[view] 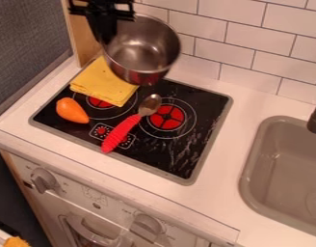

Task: Move the silver bowl onto the yellow cloth on the top left of the burner

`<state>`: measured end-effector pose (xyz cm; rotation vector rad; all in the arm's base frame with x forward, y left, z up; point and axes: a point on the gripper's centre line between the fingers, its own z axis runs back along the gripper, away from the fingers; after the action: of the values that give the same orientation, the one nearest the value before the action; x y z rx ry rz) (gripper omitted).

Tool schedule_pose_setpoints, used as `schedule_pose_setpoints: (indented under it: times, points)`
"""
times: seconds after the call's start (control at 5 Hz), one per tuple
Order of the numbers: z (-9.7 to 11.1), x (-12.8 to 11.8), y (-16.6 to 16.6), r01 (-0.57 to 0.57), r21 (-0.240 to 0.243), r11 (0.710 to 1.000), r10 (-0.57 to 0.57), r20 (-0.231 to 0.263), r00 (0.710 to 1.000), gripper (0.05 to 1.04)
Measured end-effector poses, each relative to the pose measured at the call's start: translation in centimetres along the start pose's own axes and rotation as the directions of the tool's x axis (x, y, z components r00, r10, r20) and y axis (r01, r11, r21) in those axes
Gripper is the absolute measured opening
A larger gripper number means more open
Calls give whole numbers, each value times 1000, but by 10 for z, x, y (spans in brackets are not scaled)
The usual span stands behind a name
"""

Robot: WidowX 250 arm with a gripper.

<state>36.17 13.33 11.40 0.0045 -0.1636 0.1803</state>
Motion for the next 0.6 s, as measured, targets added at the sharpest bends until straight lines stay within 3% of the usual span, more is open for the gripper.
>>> schedule_pose_setpoints:
  times: [0.6]
  points:
    - [-37, 2, 41, -73, 52, 996, 76, -74, 994, 72]
